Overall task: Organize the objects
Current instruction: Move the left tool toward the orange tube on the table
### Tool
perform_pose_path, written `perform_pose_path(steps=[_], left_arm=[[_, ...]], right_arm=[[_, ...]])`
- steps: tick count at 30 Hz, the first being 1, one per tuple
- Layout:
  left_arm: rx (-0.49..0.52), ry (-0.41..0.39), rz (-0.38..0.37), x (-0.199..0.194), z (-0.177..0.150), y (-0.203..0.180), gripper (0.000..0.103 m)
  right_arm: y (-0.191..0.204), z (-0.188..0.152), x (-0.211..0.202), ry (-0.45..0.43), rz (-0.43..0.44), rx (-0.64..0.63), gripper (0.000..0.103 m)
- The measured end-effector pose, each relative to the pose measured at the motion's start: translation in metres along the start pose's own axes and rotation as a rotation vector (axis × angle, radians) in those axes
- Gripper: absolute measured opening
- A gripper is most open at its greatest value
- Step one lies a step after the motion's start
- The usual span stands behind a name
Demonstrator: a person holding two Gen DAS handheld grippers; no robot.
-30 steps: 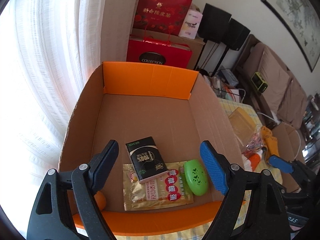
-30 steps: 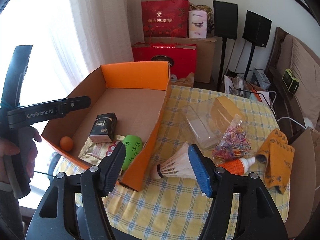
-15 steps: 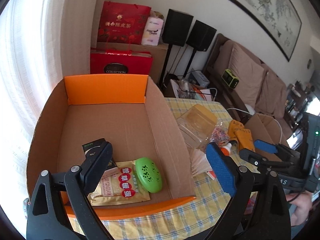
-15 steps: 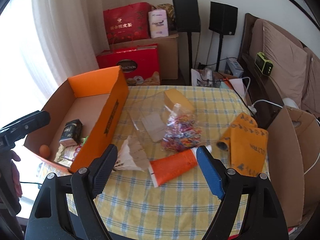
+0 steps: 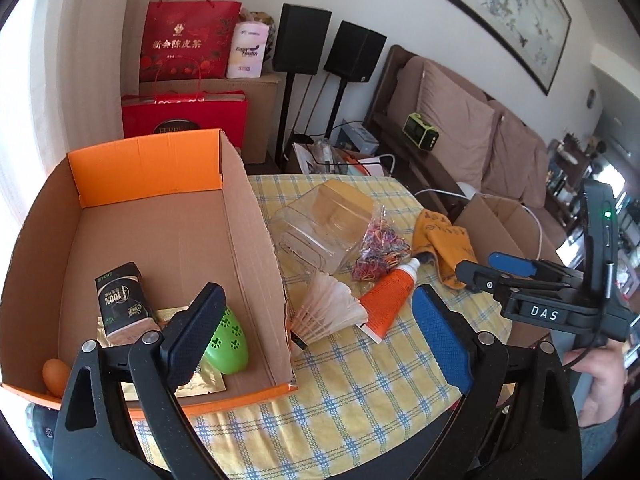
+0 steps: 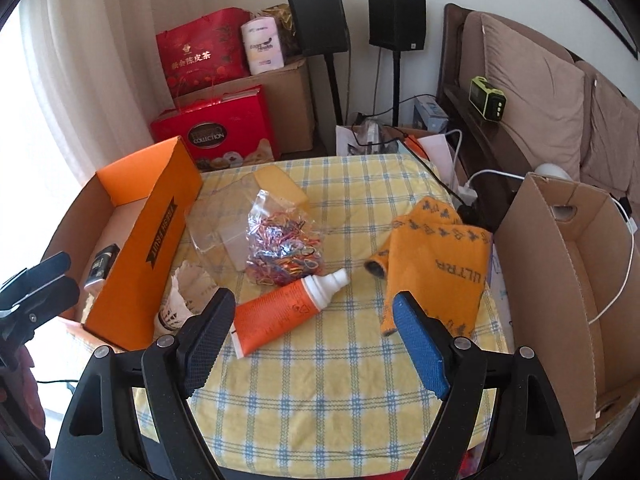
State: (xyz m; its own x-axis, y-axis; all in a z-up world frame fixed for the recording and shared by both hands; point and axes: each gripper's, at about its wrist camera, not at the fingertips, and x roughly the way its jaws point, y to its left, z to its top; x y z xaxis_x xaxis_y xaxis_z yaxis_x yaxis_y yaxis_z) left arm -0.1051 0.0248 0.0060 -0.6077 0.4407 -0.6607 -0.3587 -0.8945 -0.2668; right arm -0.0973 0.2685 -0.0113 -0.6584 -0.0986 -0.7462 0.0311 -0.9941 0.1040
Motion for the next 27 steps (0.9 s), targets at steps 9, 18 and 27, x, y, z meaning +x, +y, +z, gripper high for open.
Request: perform_pose_path(steps=[9, 18, 27], left_arm=[[-0.001, 0.008, -0.003, 0.000, -0.017, -0.001, 0.094], [0.039, 0.008, -0.016, 0.001, -0.025, -0.013, 0.094], [0.129, 0.015, -0.035, 0.013, -0.030, -0.045, 0.094]], right_arm=[[0.008, -0.008, 0.018, 0.036, 0.034, -0.018, 0.077], [0.002, -0.015, 0.036, 0.073, 0.033, 0.024, 0.071], [-0.016, -0.016, 0.018, 0.036, 0.003, 0.061, 0.071]])
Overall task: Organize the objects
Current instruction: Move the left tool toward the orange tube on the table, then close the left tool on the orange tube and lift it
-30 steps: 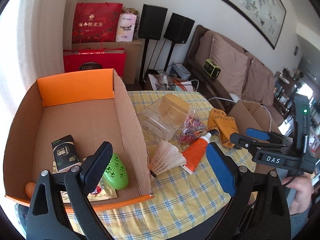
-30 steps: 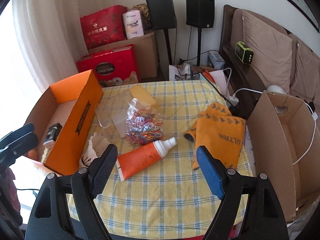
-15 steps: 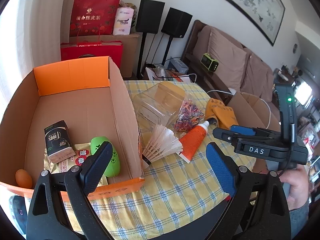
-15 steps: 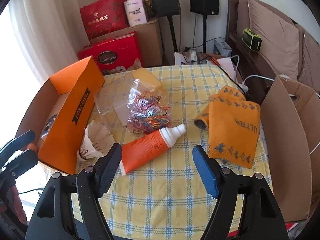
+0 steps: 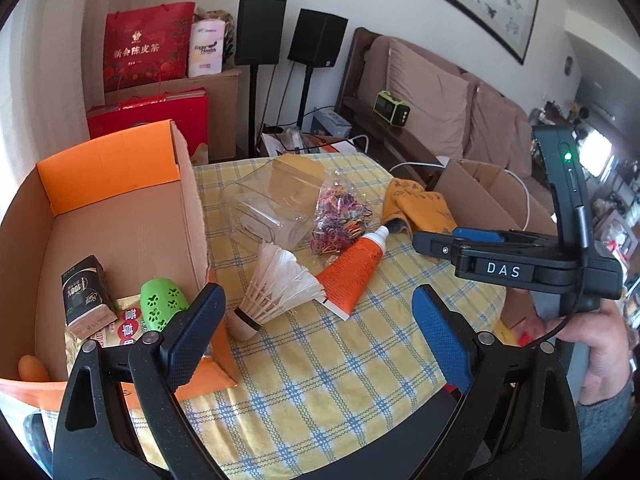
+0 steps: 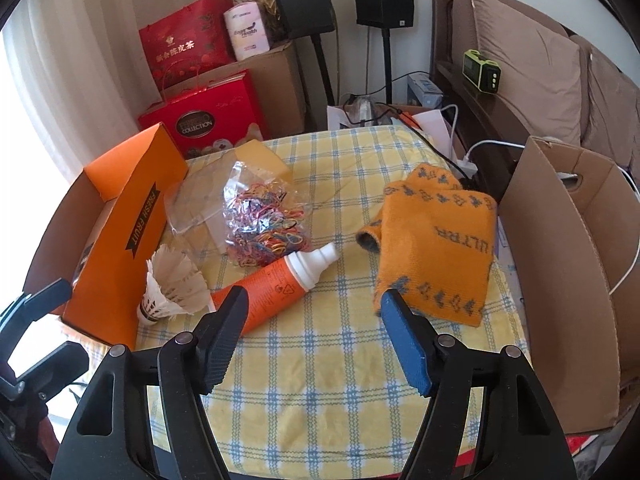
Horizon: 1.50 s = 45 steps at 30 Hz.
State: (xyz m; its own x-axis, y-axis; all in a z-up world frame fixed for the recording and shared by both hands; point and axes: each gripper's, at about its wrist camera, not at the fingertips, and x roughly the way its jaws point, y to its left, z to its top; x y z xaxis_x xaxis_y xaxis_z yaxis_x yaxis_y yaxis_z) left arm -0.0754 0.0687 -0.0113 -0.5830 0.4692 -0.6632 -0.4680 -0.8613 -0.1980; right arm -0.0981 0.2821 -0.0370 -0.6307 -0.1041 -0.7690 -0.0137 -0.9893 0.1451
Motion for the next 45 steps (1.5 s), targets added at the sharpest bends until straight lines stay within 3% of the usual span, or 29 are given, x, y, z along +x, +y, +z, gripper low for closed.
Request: perform_pose_path(steps=[9, 17, 23, 28, 45], left_arm=[[0.090, 0.023, -0.064, 0.029, 0.009, -0.034, 0.094], [0.204, 0.063, -0.022, 0.070, 0.011, -0.063, 0.094], [0.264, 0.157, 0.001, 0.107, 0.013, -0.073, 0.080], [0.256, 0.234, -0.007, 0.132, 0.018, -0.071, 0.059], [0.291, 0.322, 0.053, 0.170, 0.023, -0.071, 0.057]], right_arm=[[-0.024, 0.001, -0.018, -0.035, -0.014, 0.039, 0.071], [-0.039, -0.001, -0.025, -0.049, -0.027, 0.068, 0.071], [-0.051, -0.005, -0.028, -0.058, -0.025, 0.098, 0.071], [-0.061, -0.007, -0.027, -0.054, -0.021, 0.115, 0.071], [-0.069, -0.010, -0.020, -0.039, -0.002, 0.127, 0.071]])
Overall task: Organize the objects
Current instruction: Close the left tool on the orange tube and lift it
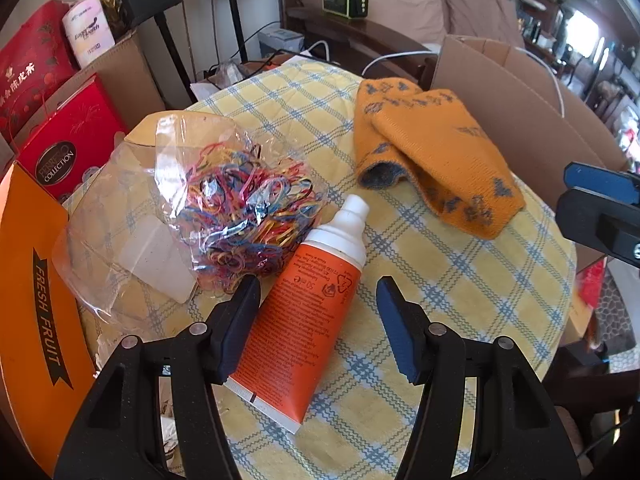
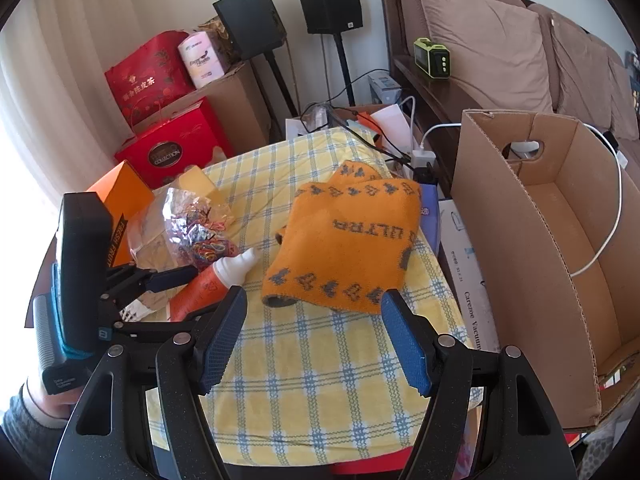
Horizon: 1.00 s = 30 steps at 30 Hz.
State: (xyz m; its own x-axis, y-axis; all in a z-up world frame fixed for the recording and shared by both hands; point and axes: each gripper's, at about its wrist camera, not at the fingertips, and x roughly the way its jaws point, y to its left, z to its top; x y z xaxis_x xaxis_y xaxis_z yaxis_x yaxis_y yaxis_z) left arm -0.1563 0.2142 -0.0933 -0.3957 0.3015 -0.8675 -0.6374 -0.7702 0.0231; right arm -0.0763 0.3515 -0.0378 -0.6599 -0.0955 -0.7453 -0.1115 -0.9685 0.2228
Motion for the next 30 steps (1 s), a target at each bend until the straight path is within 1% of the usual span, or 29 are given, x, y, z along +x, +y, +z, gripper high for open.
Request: perform_pose_path(steps=[1, 2, 4, 8, 12, 15, 20, 24, 27, 30], left_arm=[[0.001, 0.004, 0.003, 0.002, 0.001, 0.000, 0.056], [0.001, 0.006, 0.009, 0.003, 0.001, 0.000, 0.054], [0.003, 0.007, 0.024, 0.004, 0.001, 0.000, 0.046], [-0.007, 0.001, 0.005, 0.003, -0.002, 0.000, 0.042], [-0.059, 0.001, -0.079, -0.002, -0.007, 0.004, 0.039], [-0.089, -0.005, -0.128, -0.009, -0.014, 0.003, 0.038], [-0.130, -0.059, -0.169, -0.032, -0.025, 0.002, 0.037], [-0.170, -0.110, -0.206, -0.059, -0.031, 0.008, 0.037], [-0.204, -0.154, -0.221, -0.078, -0.036, 0.017, 0.037], [-0.238, -0.201, -0.220, -0.096, -0.043, 0.026, 0.037]], right_arm=[[0.000, 0.000, 0.000, 0.000, 0.002, 0.000, 0.071], [0.001, 0.000, 0.000, 0.000, 0.004, 0.000, 0.071], [0.001, -0.001, 0.000, 0.000, 0.004, 0.000, 0.071], [0.002, -0.001, 0.000, -0.001, 0.004, 0.001, 0.071], [0.002, -0.001, 0.000, -0.001, 0.004, -0.001, 0.071], [0.003, -0.001, -0.001, -0.004, 0.003, -0.003, 0.071], [0.006, 0.001, -0.003, -0.006, 0.004, -0.010, 0.071], [0.009, 0.002, -0.005, -0.010, 0.005, -0.015, 0.071], [0.013, 0.003, -0.006, -0.015, 0.010, -0.021, 0.071], [0.017, 0.005, -0.005, -0.015, 0.016, -0.028, 0.071]])
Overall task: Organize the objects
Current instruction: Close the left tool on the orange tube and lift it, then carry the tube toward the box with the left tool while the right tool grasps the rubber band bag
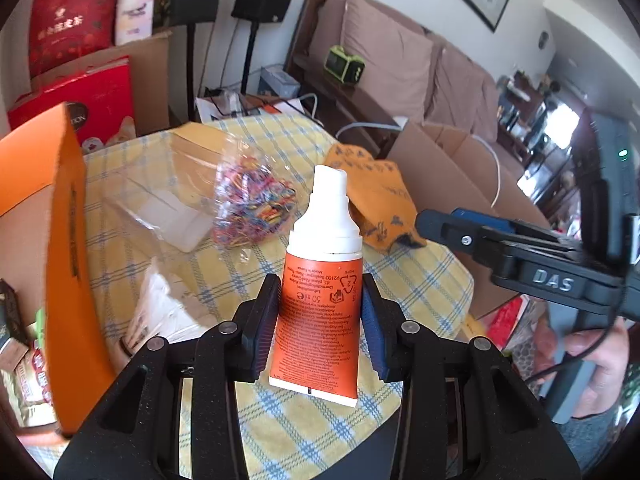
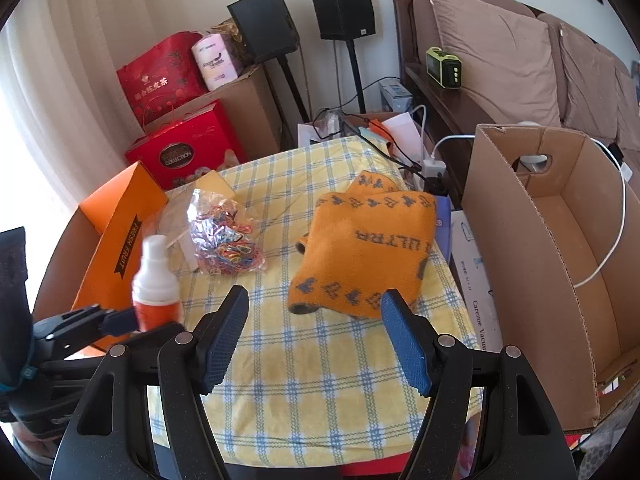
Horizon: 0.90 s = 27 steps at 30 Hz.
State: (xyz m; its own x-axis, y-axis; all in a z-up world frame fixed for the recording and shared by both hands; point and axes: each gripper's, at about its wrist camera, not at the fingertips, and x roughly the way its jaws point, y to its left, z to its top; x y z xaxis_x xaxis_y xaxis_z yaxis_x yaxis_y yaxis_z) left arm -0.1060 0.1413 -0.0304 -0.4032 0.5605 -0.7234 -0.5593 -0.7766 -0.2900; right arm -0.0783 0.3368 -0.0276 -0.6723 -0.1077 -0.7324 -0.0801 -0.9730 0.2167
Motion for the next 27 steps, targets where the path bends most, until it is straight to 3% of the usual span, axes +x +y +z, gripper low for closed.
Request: perform_pose_path(steps=[11, 19, 27], left_arm=[[-0.083, -0.137, -0.023, -0.061, -0.001, 0.033, 0.037], [-0.116, -0.175, 0.007, -0.083, 0.004, 0.055, 0.037], [-0.137, -0.192, 0.019, -0.095, -0.002, 0.065, 0.037]], right_arm=[[0.034, 0.014, 0.019, -0.007, 0.025, -0.087, 0.071], [0.059, 0.020, 0.048, -0.001, 0.040, -0.127, 0.075], [0.082, 0.029, 0.080, 0.018, 0.090, -0.256, 0.075]])
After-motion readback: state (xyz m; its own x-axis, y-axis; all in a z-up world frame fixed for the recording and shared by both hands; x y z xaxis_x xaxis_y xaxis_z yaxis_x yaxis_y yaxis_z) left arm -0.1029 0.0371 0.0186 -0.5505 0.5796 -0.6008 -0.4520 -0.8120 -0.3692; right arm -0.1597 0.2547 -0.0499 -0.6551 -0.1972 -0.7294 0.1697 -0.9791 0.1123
